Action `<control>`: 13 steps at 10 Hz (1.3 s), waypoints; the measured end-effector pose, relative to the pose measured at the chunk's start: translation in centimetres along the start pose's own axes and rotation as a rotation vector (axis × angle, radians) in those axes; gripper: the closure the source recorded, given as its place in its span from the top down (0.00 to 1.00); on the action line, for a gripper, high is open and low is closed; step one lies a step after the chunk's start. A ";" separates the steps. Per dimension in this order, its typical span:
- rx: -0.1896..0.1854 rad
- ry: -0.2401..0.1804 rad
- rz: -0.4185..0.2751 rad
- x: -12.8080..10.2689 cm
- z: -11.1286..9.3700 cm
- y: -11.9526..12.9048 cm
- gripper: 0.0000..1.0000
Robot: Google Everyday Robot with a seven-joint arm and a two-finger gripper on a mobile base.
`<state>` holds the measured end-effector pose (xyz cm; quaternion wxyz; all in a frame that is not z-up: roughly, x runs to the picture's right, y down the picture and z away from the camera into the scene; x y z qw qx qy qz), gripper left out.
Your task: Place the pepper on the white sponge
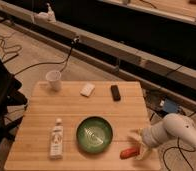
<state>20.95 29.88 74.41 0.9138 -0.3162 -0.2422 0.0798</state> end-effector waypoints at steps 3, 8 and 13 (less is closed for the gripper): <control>-0.007 0.033 0.017 0.5 2.4 0.3 0.80; 0.013 0.054 0.024 0.5 3.5 0.2 0.49; 0.099 0.084 0.109 1.0 2.8 -2.0 0.02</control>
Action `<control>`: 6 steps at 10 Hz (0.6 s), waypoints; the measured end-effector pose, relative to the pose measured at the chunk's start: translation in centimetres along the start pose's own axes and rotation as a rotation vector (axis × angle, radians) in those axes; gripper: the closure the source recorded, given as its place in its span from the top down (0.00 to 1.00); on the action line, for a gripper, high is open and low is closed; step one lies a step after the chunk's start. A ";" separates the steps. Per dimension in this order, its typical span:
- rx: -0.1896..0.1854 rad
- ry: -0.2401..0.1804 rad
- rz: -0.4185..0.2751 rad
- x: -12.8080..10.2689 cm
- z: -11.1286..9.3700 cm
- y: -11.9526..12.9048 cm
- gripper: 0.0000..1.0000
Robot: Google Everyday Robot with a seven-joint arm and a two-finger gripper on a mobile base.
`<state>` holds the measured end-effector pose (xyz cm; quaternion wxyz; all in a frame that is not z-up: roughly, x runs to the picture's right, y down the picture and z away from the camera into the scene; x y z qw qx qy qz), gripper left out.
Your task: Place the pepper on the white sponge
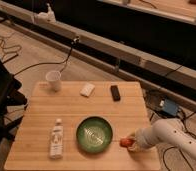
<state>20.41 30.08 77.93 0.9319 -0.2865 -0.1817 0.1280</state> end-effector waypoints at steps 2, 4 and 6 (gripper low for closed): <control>0.018 0.031 0.031 0.3 0.1 -1.2 0.00; 0.033 0.051 0.054 0.4 0.1 -2.9 0.00; 0.041 0.063 0.070 0.1 0.2 -5.0 0.00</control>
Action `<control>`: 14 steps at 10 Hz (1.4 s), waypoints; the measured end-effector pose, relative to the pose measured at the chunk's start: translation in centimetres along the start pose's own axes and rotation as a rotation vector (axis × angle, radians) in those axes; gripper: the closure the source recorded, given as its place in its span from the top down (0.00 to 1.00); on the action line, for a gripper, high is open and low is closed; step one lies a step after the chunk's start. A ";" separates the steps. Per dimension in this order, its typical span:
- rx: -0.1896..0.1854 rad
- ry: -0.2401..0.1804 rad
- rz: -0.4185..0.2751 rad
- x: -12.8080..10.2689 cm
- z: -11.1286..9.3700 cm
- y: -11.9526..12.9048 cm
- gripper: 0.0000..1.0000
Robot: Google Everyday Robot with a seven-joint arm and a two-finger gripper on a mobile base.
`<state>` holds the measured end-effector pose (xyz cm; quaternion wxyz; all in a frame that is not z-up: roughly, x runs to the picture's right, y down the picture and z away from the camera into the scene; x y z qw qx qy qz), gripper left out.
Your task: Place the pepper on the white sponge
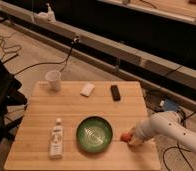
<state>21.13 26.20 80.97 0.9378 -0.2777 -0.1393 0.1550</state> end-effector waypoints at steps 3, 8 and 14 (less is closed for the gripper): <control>0.041 0.012 -0.007 -1.9 -0.2 -5.2 0.00; 0.115 -0.056 -0.025 -9.4 0.2 -14.6 0.00; 0.037 -0.223 -0.059 -20.5 6.7 -19.5 0.00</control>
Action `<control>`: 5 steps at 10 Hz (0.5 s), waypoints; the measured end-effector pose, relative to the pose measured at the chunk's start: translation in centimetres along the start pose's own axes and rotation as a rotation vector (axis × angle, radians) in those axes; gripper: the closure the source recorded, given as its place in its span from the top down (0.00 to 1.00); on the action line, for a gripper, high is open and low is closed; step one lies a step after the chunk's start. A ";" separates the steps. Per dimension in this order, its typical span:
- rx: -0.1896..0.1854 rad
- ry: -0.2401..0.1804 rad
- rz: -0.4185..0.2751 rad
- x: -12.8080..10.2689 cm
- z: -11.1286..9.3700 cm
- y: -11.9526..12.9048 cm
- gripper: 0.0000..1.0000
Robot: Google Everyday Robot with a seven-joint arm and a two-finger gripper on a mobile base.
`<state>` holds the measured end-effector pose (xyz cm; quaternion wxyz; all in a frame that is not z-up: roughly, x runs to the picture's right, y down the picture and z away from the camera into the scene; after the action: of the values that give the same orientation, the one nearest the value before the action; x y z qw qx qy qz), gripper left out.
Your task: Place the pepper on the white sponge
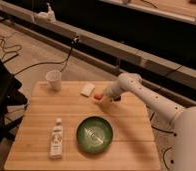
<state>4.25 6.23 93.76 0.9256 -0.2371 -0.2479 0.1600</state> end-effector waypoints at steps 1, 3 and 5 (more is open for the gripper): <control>-0.005 -0.005 -0.001 -0.2 0.2 0.0 0.00; -0.003 -0.004 0.002 0.0 0.1 0.0 0.00; -0.005 -0.006 -0.001 -0.2 0.2 0.0 0.00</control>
<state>3.93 6.23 93.80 0.9244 -0.2388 -0.2510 0.1595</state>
